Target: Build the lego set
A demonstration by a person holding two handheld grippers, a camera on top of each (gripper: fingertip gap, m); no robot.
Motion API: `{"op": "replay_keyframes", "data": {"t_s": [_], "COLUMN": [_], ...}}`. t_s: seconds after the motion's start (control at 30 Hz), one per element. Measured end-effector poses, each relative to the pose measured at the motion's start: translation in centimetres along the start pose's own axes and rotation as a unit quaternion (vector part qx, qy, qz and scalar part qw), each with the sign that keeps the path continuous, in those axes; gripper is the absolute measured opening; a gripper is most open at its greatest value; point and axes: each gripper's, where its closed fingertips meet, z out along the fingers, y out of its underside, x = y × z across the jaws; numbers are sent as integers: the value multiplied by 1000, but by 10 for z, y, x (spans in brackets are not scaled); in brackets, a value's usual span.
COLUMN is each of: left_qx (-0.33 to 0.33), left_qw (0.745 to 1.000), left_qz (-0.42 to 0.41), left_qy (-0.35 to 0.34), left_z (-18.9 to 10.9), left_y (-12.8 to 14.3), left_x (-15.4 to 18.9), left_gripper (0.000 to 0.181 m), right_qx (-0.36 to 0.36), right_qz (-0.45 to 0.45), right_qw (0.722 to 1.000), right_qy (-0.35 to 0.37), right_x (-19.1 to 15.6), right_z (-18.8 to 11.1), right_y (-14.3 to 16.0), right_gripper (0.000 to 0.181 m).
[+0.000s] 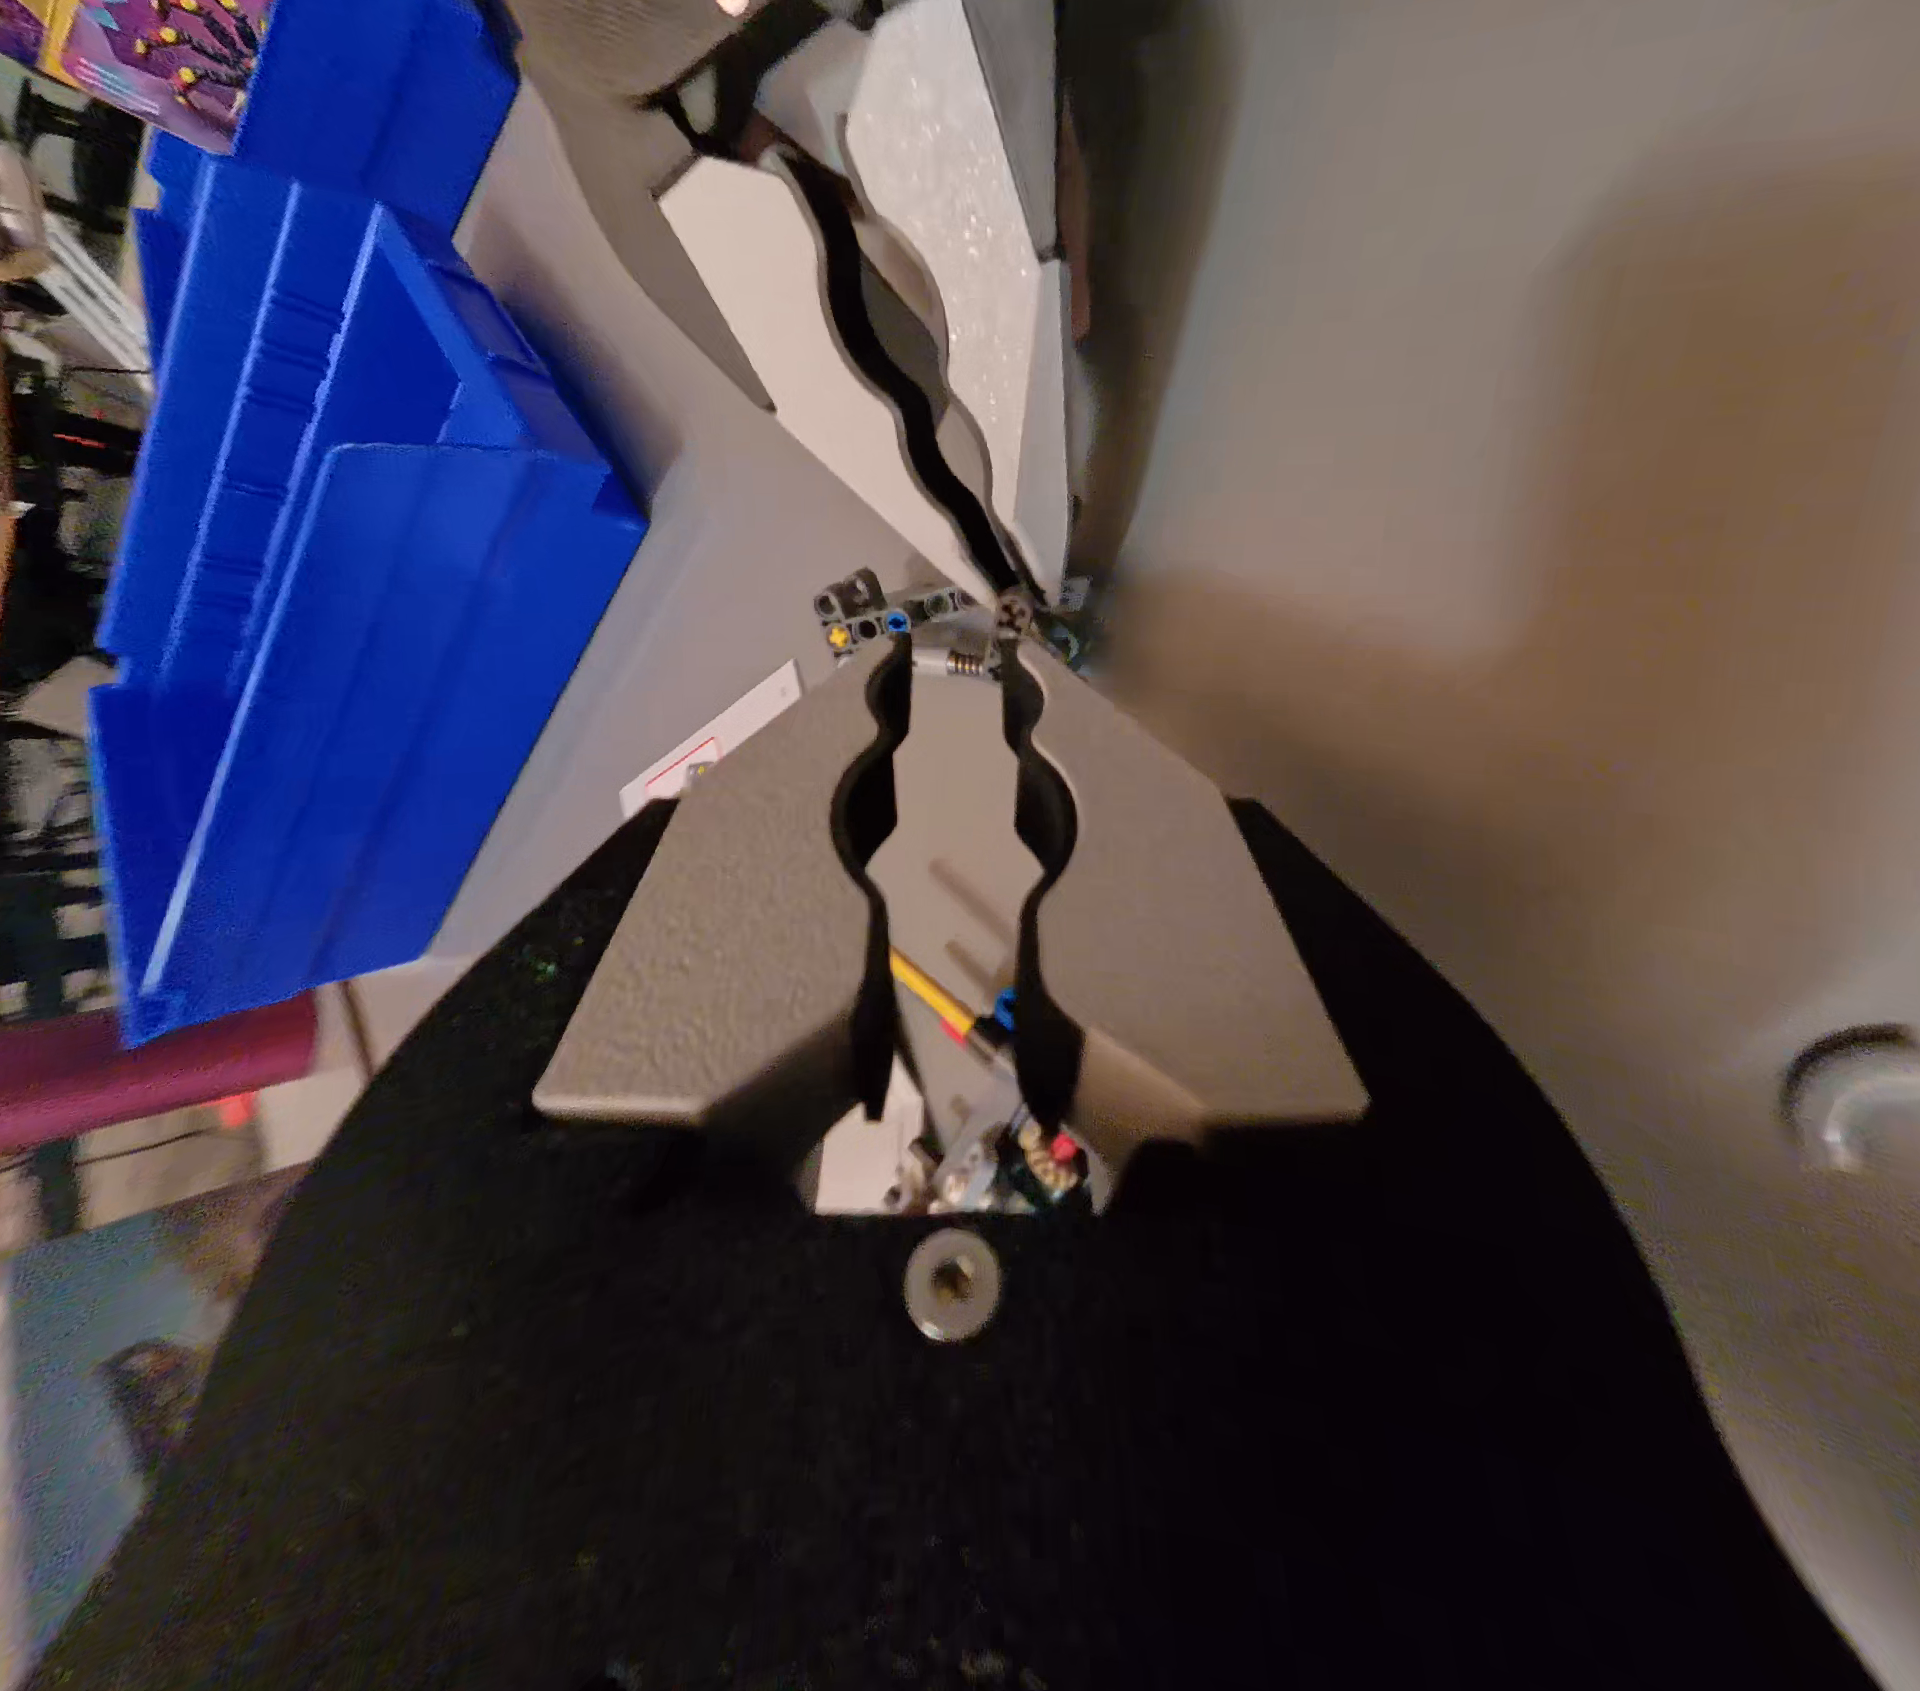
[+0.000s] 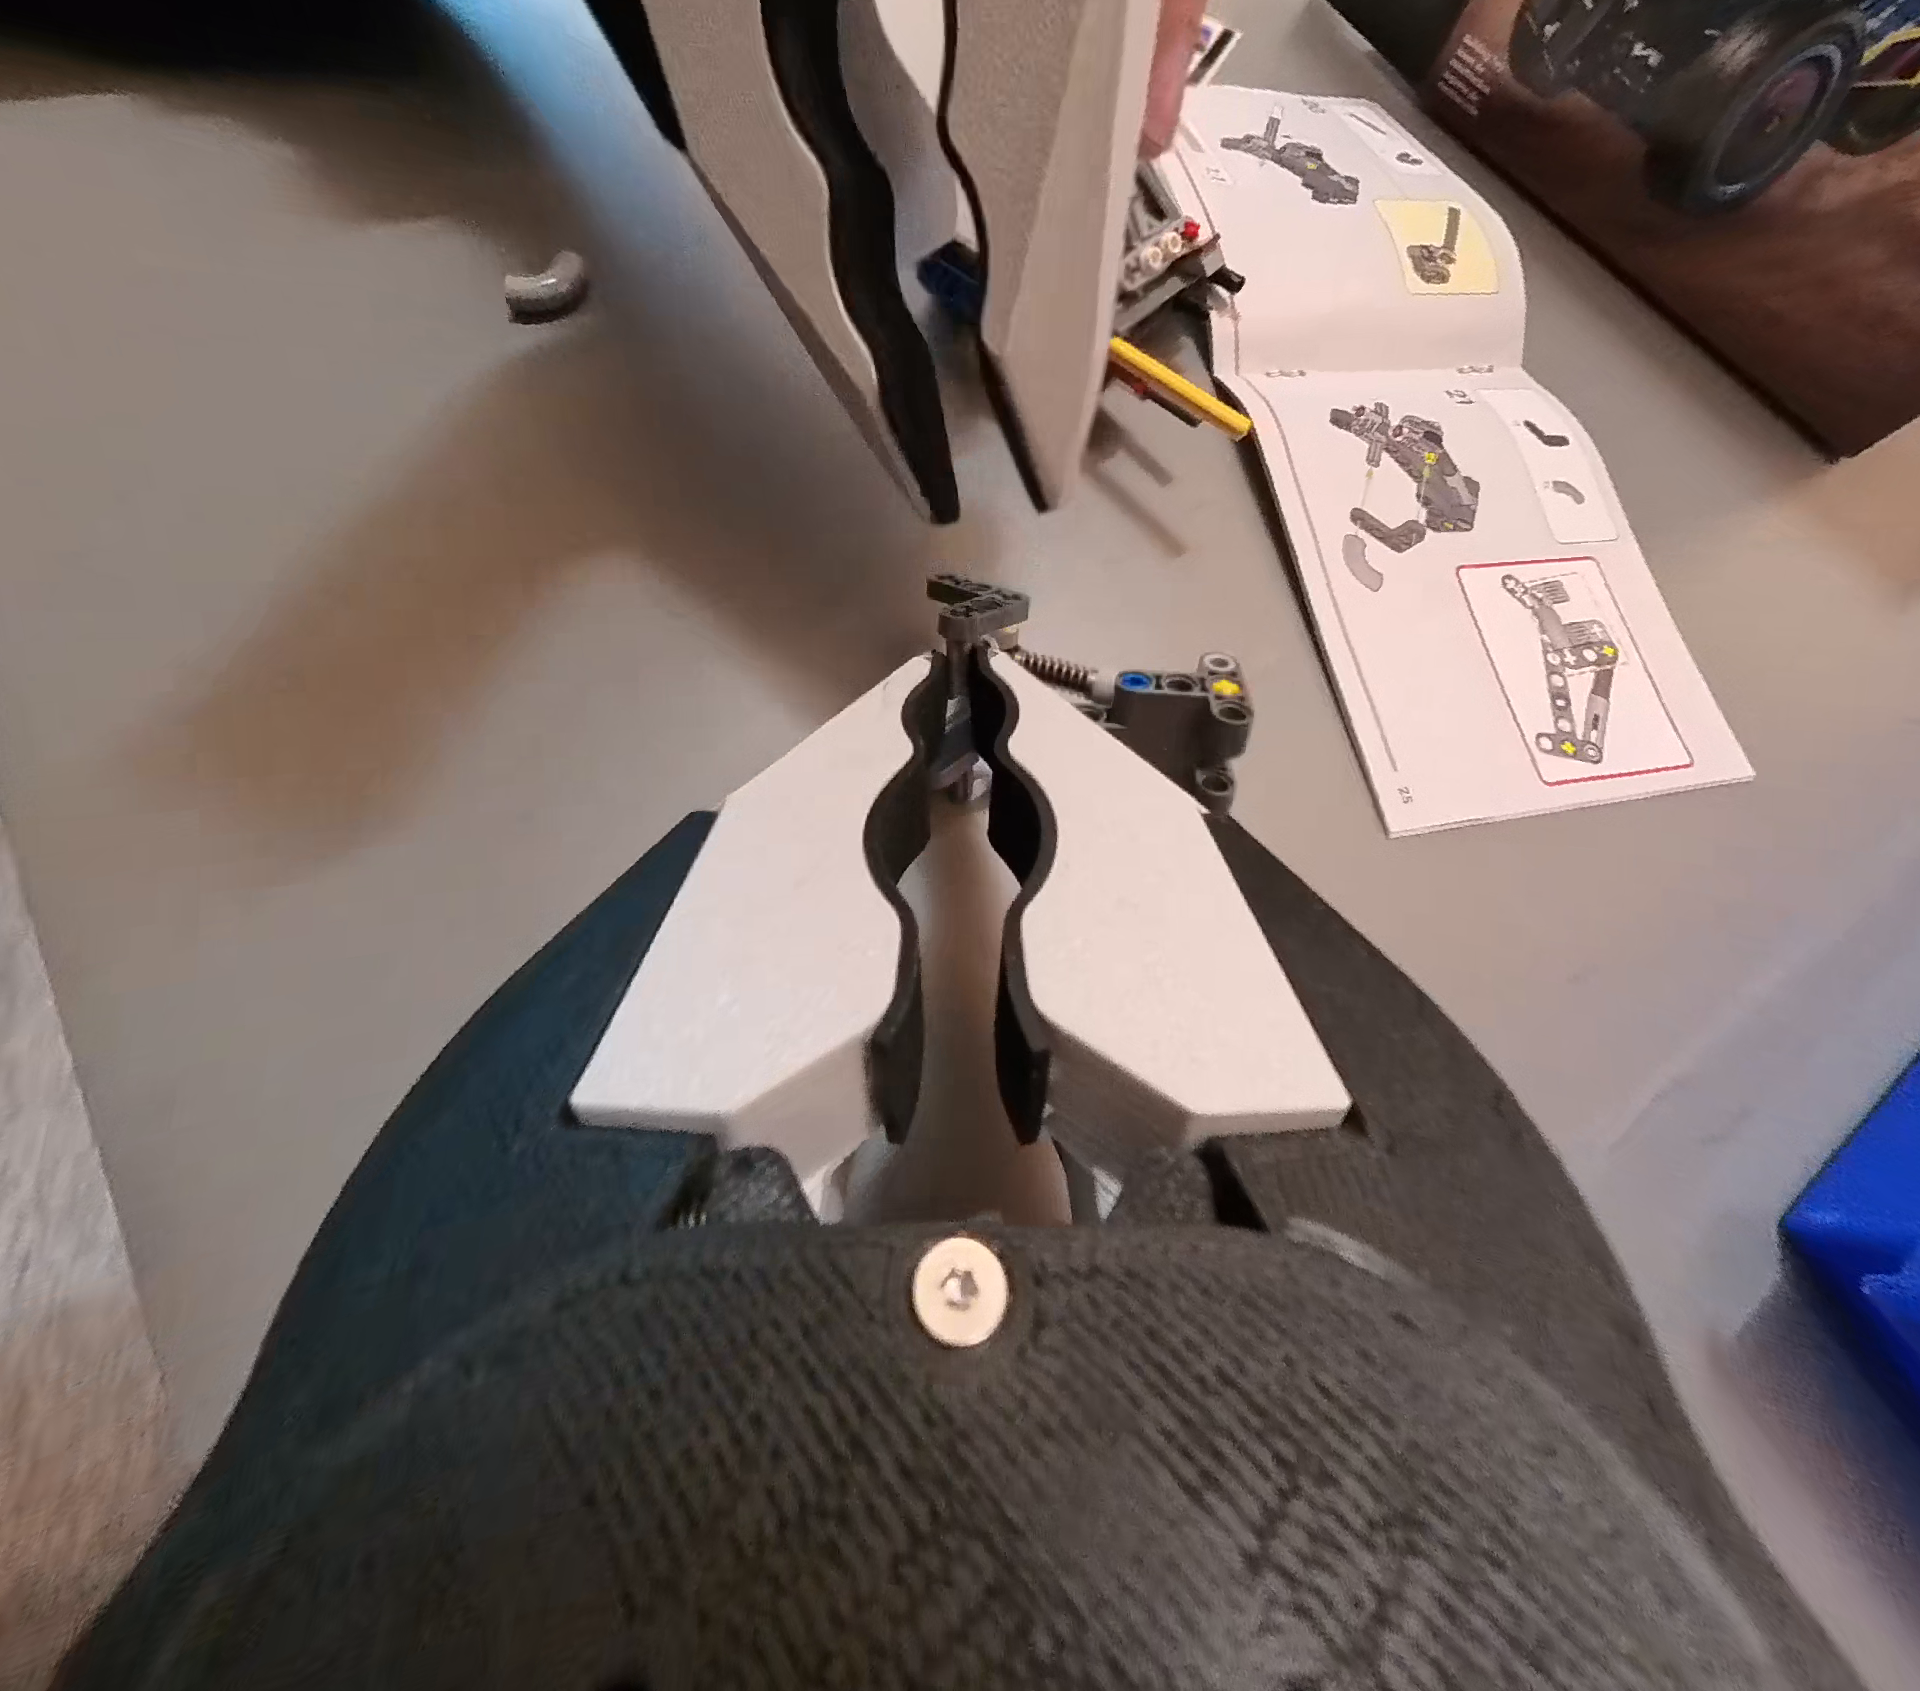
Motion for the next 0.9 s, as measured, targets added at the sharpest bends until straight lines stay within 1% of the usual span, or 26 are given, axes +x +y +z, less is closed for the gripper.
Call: {"op": "replay_keyframes", "data": {"t_s": [0.03, 0.1, 0.2, 0.33, 0.57, 0.7, 0.9], "left_qx": [20, 44, 32, 47, 32, 20, 30], "left_qw": [1000, 997, 996, 994, 995, 997, 997], "left_qz": [-20, -51, -73, -82, -73, -53, -54], "left_qy": [6, 30, 39, 52, 54, 49, 44], "left_z": [-1, 1, 9, 13, 17, 19, 19], "left_y": [-4, -7, 1, -2, 1, 3, 5], "left_x": [0, 6, 9, 13, 15, 15, 13], "left_gripper": [10, 3, 3, 0, 0, 0, 0], "right_qx": [0, 0, -1, -1, -5, -13, -13], "right_qz": [2, 2, 4, 4, 0, -7, 0], "right_qw": [1000, 1000, 1000, 1000, 1000, 1000, 1000], "right_qy": [0, -3, -5, -6, 2, 17, 15], "right_x": [0, 0, -1, -1, 0, 2, 3], "right_z": [0, 0, 0, 0, 1, 2, 2], "right_y": [0, 0, 0, 1, 1, 3, 3], "right_gripper": [2, 2, 2, 2, 2, 2, 2]}}
